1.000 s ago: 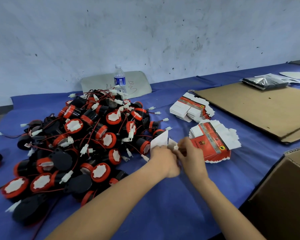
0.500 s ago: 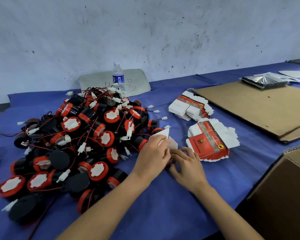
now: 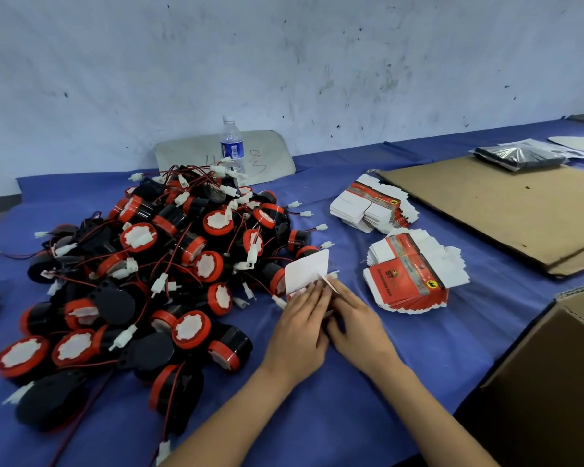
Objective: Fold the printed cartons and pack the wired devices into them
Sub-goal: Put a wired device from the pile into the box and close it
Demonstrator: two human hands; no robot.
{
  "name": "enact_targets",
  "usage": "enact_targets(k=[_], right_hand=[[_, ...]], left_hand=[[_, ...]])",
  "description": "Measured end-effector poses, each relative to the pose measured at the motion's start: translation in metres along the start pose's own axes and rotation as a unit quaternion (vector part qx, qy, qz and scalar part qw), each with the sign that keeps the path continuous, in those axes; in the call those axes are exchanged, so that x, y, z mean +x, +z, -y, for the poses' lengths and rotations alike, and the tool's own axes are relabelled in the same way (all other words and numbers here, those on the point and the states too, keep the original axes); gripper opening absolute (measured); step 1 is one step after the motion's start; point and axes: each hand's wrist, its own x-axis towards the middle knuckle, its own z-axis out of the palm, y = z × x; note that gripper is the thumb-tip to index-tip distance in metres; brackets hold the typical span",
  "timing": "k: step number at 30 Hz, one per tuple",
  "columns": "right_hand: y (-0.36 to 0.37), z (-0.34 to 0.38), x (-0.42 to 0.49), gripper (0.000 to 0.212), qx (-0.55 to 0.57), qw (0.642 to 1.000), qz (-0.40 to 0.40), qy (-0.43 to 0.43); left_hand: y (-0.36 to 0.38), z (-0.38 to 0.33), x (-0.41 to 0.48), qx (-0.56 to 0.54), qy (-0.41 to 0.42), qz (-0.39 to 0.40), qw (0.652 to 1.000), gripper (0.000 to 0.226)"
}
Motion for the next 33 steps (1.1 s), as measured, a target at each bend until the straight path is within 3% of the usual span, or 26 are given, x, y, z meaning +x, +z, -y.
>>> enact_targets(k=[4, 7, 11, 14, 17, 20, 22, 28, 33], right_hand=[[0.001, -0.001, -0.02, 0.05, 0.092, 0.993, -0.056, 0.043], [-0.001, -0.002, -0.024, 0.052, 0.018, 0.998, -0.062, 0.002], [-0.005, 0.003, -0.016, 0.035, -0.024, 0.996, -0.081, -0.034], [-0.017, 0.005, -0.004, 0.009, 0.075, 0.991, -0.102, 0.042], [-0.036, 0.012, 0.022, 0.014, 0.22, 0.953, -0.188, 0.089], [-0.044, 0.027, 0.051, 0.02, 0.342, 0.932, -0.073, 0.099], [-0.039, 0.029, 0.063, 0.026, 0.311, 0.943, 0.0, 0.117], [-0.032, 0.016, 0.057, 0.012, 0.321, 0.943, 0.009, 0.084], [-0.018, 0.013, 0.042, 0.013, 0.364, 0.927, 0.007, 0.084]], left_hand=[[0.003, 0.005, -0.003, -0.014, 0.002, -0.015, 1.0, 0.066], [0.003, 0.007, -0.006, -0.073, -0.013, -0.028, 0.997, 0.076], [0.003, 0.006, -0.004, -0.058, 0.014, -0.041, 0.997, 0.049], [0.0, 0.008, -0.001, -0.051, -0.001, -0.035, 0.998, 0.034], [-0.004, 0.011, -0.003, -0.049, 0.0, -0.026, 0.998, 0.028], [-0.006, 0.013, -0.003, -0.029, 0.027, -0.031, 0.999, 0.028], [-0.006, 0.012, -0.003, -0.014, 0.042, -0.037, 0.998, 0.031], [-0.009, 0.013, -0.005, -0.005, 0.048, -0.076, 0.996, 0.046], [-0.016, 0.006, -0.007, 0.004, 0.025, -0.096, 0.995, 0.039]])
